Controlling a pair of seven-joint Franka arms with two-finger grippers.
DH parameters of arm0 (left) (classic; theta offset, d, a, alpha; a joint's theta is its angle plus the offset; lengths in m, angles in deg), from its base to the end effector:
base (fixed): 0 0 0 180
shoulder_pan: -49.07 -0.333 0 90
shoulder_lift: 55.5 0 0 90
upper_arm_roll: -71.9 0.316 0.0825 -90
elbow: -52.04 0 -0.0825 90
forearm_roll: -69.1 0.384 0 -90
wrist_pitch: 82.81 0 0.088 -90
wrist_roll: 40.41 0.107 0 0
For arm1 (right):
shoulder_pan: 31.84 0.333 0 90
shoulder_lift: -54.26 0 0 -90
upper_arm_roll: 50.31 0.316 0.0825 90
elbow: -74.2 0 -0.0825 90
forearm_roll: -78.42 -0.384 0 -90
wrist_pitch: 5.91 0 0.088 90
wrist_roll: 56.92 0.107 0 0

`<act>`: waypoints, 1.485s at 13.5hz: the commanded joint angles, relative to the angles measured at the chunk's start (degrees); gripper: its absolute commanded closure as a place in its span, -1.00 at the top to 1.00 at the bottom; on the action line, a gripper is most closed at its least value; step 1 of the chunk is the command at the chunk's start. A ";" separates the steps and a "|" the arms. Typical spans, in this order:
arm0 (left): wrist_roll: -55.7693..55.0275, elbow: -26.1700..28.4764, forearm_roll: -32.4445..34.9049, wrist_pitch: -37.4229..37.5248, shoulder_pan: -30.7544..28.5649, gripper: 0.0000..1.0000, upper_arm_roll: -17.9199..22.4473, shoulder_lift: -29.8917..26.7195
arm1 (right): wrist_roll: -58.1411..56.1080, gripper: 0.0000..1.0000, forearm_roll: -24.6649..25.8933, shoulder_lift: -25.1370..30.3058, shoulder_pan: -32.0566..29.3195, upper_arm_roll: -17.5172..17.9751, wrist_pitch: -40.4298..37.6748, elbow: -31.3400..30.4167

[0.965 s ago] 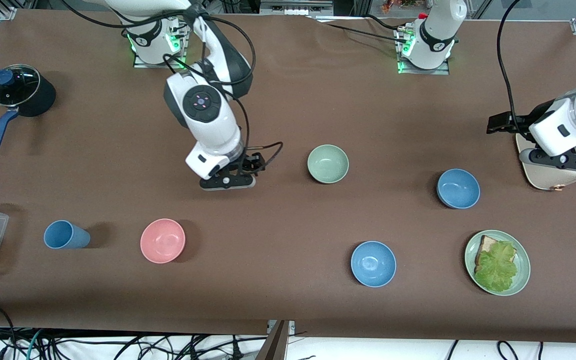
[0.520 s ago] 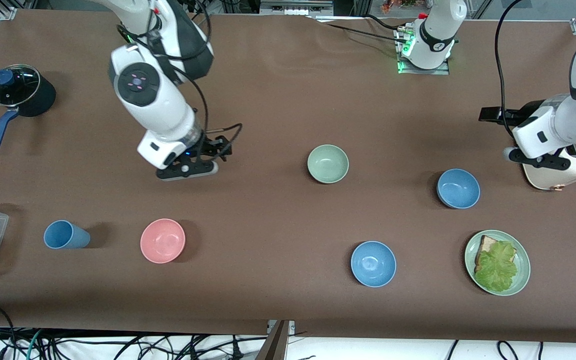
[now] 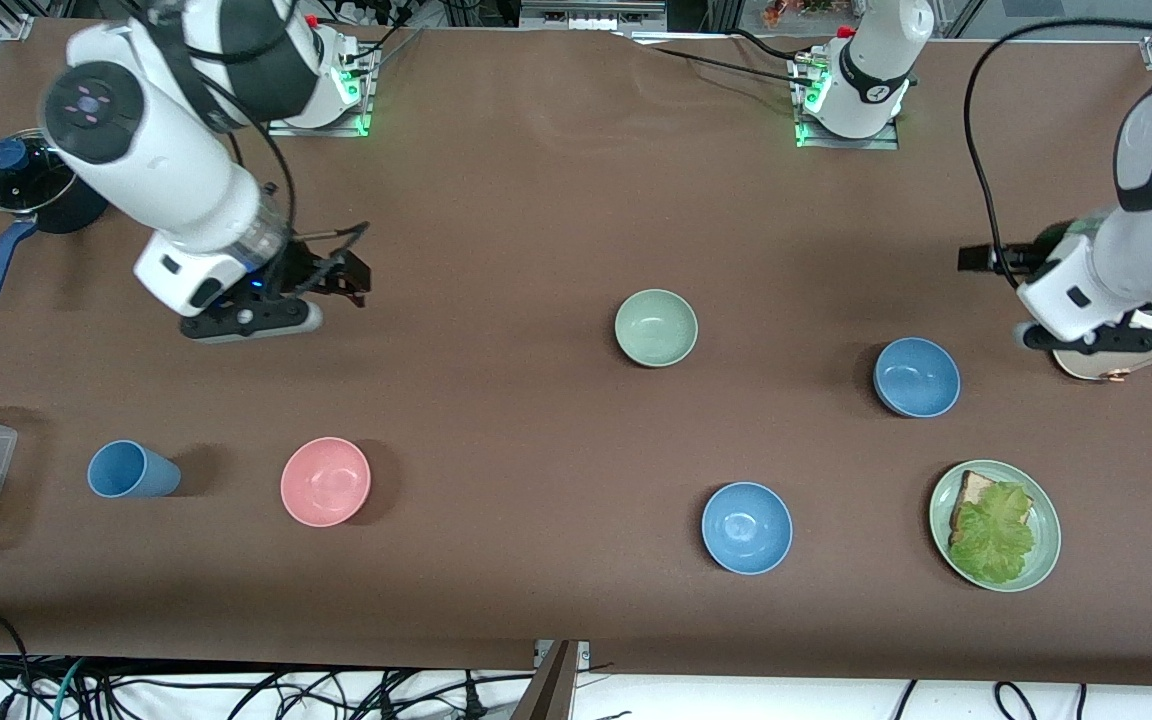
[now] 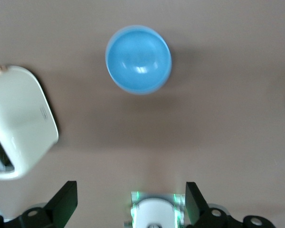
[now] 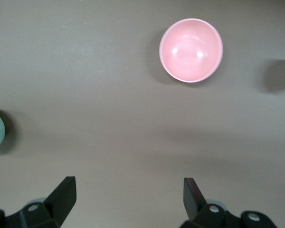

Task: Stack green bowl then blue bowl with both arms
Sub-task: 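Grasp the light blue bowl with the left gripper and carry it over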

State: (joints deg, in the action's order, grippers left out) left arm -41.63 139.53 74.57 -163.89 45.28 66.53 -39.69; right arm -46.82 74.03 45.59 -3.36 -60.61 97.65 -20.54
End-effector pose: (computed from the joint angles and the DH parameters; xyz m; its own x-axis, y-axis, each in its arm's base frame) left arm 0.5993 0.0006 0.4751 0.9270 0.0041 -0.3751 -0.0261 -0.9968 -0.0754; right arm 0.5753 0.2022 0.5188 0.9921 0.1251 -0.0036 0.1248 -0.9910 -0.0477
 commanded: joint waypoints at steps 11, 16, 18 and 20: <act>13.69 27.72 1.04 -51.62 -8.78 0.77 -0.25 10.13 | -11.77 1.00 -0.27 6.91 -0.35 -11.50 -9.69 2.54; 14.14 26.77 0.86 -54.10 -8.87 -0.38 0.10 12.76 | -15.99 1.00 -0.36 6.56 -21.85 5.69 -9.78 2.54; 14.32 26.59 0.95 -53.93 -8.87 -1.00 0.10 12.41 | -15.99 1.00 -0.44 6.47 -26.53 9.05 -9.87 2.54; 14.32 26.42 0.86 -53.66 -9.13 -1.00 0.19 11.80 | -15.64 1.00 -0.36 6.64 -27.51 9.33 -11.09 2.54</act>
State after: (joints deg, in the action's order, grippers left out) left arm -28.63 166.27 74.81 -217.60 36.79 66.75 -27.15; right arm -61.98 73.90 52.24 -28.78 -53.00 88.42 -18.88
